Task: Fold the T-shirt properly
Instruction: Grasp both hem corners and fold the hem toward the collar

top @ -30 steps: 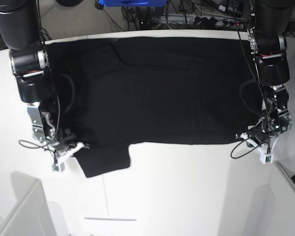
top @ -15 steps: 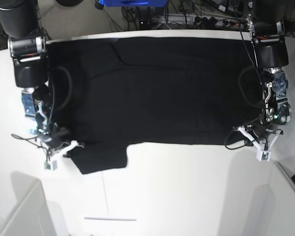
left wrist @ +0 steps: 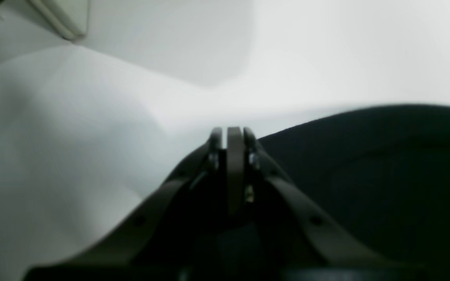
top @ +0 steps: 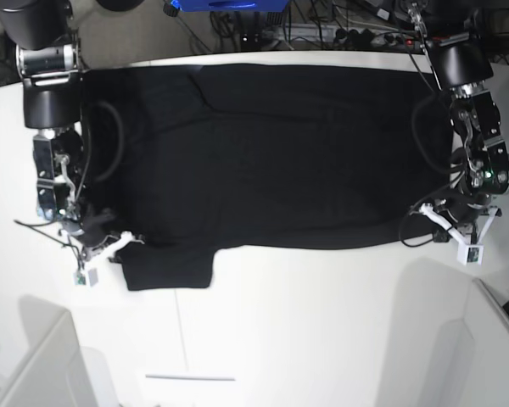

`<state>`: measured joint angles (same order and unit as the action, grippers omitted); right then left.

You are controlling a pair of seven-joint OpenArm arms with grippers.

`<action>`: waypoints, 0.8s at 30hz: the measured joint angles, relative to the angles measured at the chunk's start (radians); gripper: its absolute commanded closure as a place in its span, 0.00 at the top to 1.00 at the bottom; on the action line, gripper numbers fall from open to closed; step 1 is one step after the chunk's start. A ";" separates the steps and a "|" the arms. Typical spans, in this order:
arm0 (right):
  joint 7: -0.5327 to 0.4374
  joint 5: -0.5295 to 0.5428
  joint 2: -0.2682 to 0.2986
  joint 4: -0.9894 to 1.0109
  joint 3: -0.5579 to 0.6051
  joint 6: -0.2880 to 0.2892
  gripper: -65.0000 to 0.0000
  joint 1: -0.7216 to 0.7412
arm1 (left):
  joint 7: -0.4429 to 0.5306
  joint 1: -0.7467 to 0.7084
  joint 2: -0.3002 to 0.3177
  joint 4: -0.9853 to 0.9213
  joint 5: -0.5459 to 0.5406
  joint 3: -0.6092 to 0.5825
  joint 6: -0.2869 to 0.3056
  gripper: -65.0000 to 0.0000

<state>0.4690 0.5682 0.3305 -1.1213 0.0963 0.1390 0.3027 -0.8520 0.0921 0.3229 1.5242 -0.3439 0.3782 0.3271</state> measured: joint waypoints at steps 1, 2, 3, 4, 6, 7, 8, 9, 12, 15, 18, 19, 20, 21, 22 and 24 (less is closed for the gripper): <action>0.000 0.000 0.000 -0.014 0.000 0.000 0.00 -0.007 | -0.008 -0.013 0.001 0.013 0.001 0.000 0.000 0.00; 0.000 0.000 0.000 -0.028 0.000 0.000 0.00 -0.016 | -0.009 -0.027 0.001 0.029 0.002 0.000 -0.002 0.00; 0.001 -0.001 0.002 -0.040 0.000 0.000 0.00 -0.023 | -0.009 -0.039 0.002 0.047 0.003 0.001 -0.001 0.00; 0.007 0.000 0.003 -0.050 0.000 0.000 0.00 -0.031 | -0.006 -0.049 0.002 0.064 0.003 0.001 -0.001 0.00; 0.034 0.001 0.002 -0.072 -0.027 0.000 0.00 -0.049 | -0.005 -0.064 0.001 0.082 0.000 0.001 0.000 0.00; 0.040 0.001 -0.002 -0.083 -0.051 0.000 0.00 -0.059 | -0.005 -0.073 0.002 0.089 0.000 0.000 0.003 0.00; 0.053 -0.003 -0.003 -0.097 -0.078 0.000 0.00 -0.071 | -0.005 -0.085 0.002 0.098 0.000 0.001 0.003 0.00; 0.066 -0.005 -0.001 -0.111 -0.097 0.000 0.00 -0.079 | -0.006 -0.099 0.004 0.109 0.000 0.001 0.003 0.00; 0.093 -0.007 0.002 -0.152 -0.123 0.000 0.00 -0.092 | -0.009 -0.129 0.004 0.152 0.003 0.002 0.003 0.00; 0.104 -0.003 0.001 -0.185 -0.123 0.000 0.00 -0.105 | -0.004 -0.149 0.003 0.192 -0.004 0.002 0.003 0.00; 0.105 0.000 0.003 -0.208 -0.124 0.000 0.00 -0.138 | -0.006 -0.187 -0.002 0.219 -0.008 0.003 0.003 0.00; 0.105 -0.005 0.003 -0.214 -0.124 0.000 0.00 -0.148 | -0.006 -0.198 -0.006 0.226 -0.028 0.007 -0.002 0.00; 0.108 -0.006 0.002 -0.220 -0.123 0.000 0.00 -0.158 | -0.006 -0.211 -0.010 0.232 -0.073 0.018 -0.001 0.00; 0.111 -0.008 0.002 -0.228 -0.123 0.000 0.00 -0.166 | -0.010 -0.222 -0.014 0.239 -0.116 0.040 0.014 0.00; 0.111 -0.008 0.002 -0.240 -0.123 0.000 0.00 -0.172 | -0.006 -0.231 -0.015 0.245 -0.151 0.064 0.010 0.00; 0.108 -0.007 0.004 -0.270 -0.124 0.000 0.00 -0.188 | -0.002 -0.250 -0.003 0.245 -0.191 0.095 -0.007 0.00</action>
<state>0.5766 0.5610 0.3344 -1.3918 -0.0273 0.1390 0.1146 -0.8543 -0.1581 0.3195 1.7695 -0.5350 0.4728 0.3202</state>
